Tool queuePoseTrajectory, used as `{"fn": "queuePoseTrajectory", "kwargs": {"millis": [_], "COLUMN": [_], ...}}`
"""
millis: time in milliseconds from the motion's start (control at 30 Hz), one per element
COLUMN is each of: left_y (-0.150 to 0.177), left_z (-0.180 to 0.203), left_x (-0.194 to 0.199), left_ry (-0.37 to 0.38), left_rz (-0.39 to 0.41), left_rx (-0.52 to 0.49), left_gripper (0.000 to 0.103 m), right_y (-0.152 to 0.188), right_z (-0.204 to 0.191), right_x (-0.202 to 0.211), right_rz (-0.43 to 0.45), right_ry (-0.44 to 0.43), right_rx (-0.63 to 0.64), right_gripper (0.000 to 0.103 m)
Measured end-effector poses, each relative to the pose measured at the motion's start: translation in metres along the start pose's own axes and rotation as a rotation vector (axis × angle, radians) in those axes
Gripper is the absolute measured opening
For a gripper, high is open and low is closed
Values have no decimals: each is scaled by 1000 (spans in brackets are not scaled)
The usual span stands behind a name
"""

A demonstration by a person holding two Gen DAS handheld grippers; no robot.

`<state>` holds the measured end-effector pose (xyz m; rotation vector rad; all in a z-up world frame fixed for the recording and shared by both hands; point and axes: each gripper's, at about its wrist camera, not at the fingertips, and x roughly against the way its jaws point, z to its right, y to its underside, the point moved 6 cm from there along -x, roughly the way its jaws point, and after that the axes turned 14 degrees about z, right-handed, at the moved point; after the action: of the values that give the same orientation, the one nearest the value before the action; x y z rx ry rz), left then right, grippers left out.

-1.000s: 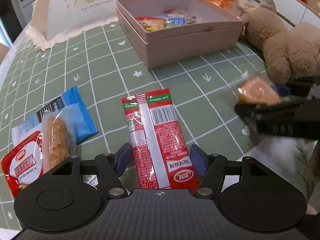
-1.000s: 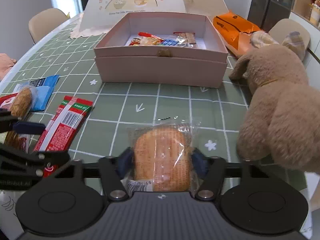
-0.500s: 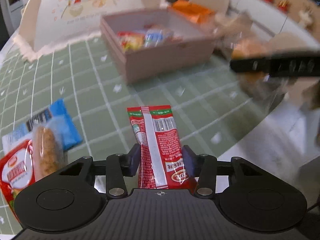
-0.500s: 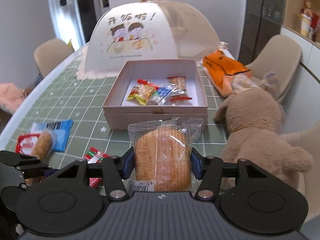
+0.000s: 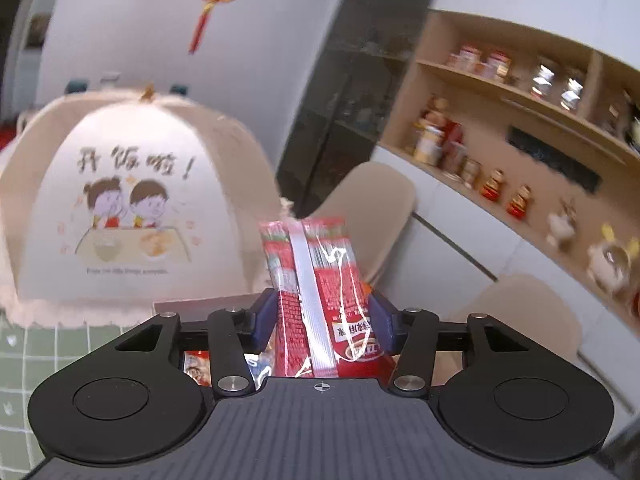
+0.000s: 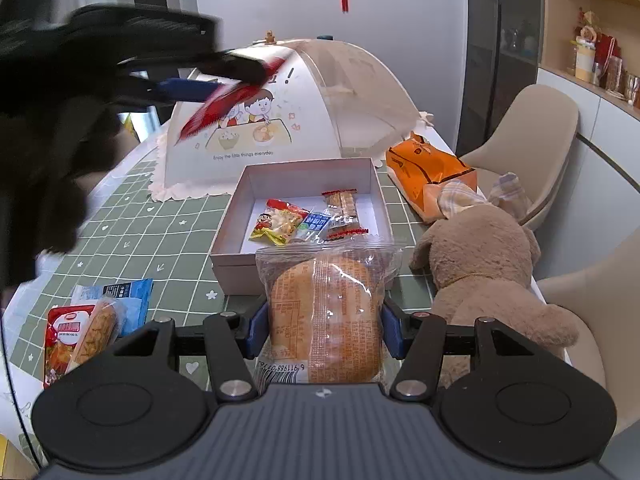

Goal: Organize snacks
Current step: 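Grasp the wrapped bread roll with the right tool while the left lifts the sausage packet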

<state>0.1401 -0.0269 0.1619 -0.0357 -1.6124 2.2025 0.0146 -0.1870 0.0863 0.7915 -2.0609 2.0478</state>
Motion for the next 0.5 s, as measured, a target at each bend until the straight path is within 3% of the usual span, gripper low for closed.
{"fn": "queuePoseTrajectory", "kwargs": {"millis": [133,200,367,500], "left_y": [-3,3,46,78], "left_z": [-17,-31,-59,-80], "left_x": [17,30,48,62], "left_ry": [-54,-97,-241,-294], "left_rz": [118,120,-125,-276], "left_rx": [29,27,-4,83], "left_gripper": [51,51,51,49], "right_y": [-4,-1,-19,-81], "right_z": [2,8,15,11], "right_x": [4,-1,-21,-45], "right_rz": [15,-11,-23,102], "right_ry": [10,22,5,-44], "right_rx": [10,-6,-44,-28], "right_gripper": [55,55,55,55]}}
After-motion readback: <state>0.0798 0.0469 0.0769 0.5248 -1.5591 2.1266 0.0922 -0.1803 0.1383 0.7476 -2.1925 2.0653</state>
